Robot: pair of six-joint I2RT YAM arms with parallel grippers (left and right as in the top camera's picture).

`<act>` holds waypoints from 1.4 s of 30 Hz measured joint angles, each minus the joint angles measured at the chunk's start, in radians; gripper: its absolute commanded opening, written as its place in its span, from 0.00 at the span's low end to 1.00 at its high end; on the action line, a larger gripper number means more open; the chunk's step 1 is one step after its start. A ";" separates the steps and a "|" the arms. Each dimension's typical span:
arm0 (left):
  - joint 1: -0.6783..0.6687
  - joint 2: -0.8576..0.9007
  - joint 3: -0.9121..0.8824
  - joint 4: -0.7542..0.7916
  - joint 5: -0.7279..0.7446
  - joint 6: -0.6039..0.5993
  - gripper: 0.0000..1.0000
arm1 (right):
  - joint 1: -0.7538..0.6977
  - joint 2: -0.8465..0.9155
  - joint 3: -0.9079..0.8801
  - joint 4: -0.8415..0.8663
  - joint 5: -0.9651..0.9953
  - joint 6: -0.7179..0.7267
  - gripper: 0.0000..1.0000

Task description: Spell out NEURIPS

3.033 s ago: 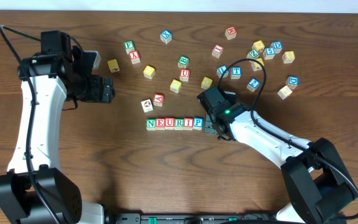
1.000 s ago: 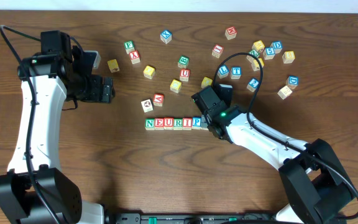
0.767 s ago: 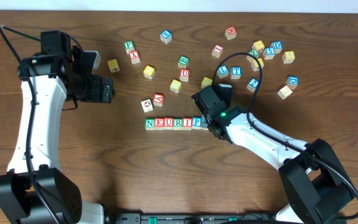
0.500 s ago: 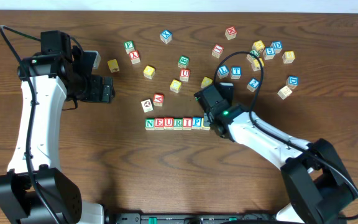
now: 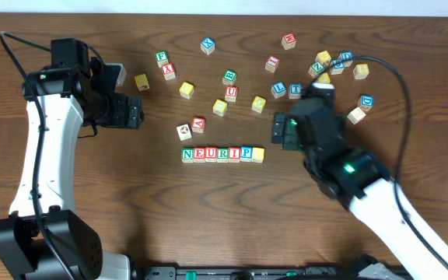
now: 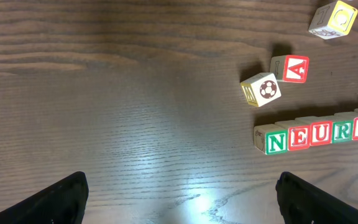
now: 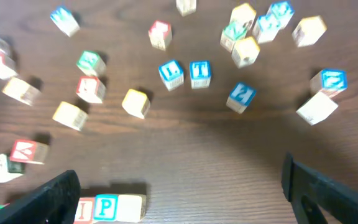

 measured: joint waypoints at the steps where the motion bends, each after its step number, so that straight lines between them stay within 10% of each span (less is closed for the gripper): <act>1: 0.000 0.000 0.000 0.000 0.000 0.000 0.95 | 0.000 -0.023 0.000 -0.003 0.000 -0.001 0.99; 31: 0.000 -0.012 0.000 0.000 -0.005 0.000 0.95 | 0.000 -0.062 0.000 -0.008 0.000 -0.004 0.99; 42: -0.115 -0.585 -0.039 0.168 -0.012 -0.001 0.95 | 0.000 -0.062 0.000 -0.008 0.000 -0.004 0.99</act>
